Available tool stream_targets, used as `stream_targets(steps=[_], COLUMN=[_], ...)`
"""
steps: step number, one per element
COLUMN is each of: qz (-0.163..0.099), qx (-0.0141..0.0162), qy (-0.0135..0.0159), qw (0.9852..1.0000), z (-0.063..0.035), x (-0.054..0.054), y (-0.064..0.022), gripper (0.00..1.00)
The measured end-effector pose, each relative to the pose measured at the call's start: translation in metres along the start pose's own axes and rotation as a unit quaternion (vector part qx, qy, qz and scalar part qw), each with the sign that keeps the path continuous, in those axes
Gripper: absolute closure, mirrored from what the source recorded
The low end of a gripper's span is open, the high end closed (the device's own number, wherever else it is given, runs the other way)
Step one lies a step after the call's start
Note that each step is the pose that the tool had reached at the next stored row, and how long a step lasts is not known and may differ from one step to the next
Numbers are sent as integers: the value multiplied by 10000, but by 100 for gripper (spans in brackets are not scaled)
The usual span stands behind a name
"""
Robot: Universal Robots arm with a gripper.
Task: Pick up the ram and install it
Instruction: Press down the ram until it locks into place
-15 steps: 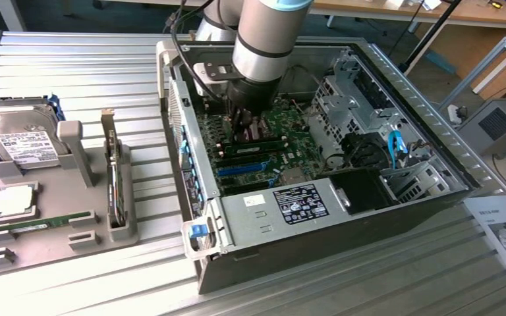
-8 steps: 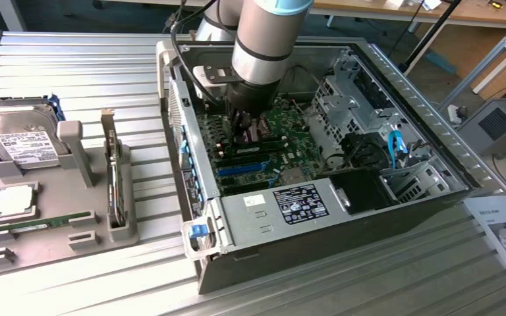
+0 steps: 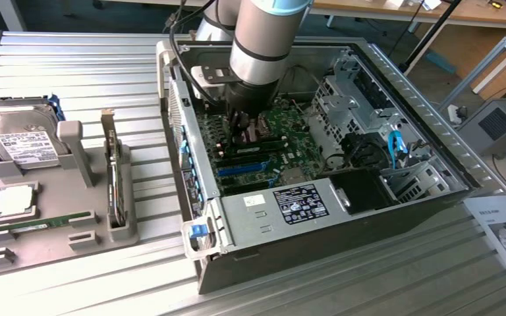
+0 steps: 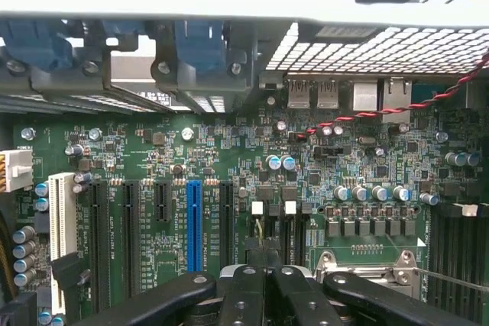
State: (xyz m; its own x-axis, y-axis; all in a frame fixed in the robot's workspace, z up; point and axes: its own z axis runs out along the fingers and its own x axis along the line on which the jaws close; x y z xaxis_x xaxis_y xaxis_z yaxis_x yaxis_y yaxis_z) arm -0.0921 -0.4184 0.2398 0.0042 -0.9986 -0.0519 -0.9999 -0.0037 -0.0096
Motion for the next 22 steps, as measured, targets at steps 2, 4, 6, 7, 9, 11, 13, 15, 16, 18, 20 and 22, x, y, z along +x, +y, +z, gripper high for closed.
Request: stream_targets(steps=[2, 4, 6, 7, 9, 11, 13, 15, 16, 18, 20, 22], qz=[0, 0, 0, 0, 0, 0, 0, 0, 0, 0, 0, 0], qx=[0, 0, 0, 0, 1, 1, 1, 0, 0, 0, 0, 0], qy=[0, 1, 0, 0, -2, -1, -1, 0, 1, -1, -1, 0], qw=[10000, 10000, 10000, 10000, 10000, 10000, 10000, 10000, 10000, 10000, 10000, 10000], z=[3, 8, 9, 9, 15, 24, 33, 35, 35, 39, 45, 50], x=[1, 0, 0, 0, 0, 1, 2, 2, 2, 2, 2, 3], y=[1, 1, 1, 0, 0, 1, 1, 1, 1, 1, 1, 1], gripper=[89, 89, 89, 89, 89, 89, 89, 89, 89, 89, 89, 89])
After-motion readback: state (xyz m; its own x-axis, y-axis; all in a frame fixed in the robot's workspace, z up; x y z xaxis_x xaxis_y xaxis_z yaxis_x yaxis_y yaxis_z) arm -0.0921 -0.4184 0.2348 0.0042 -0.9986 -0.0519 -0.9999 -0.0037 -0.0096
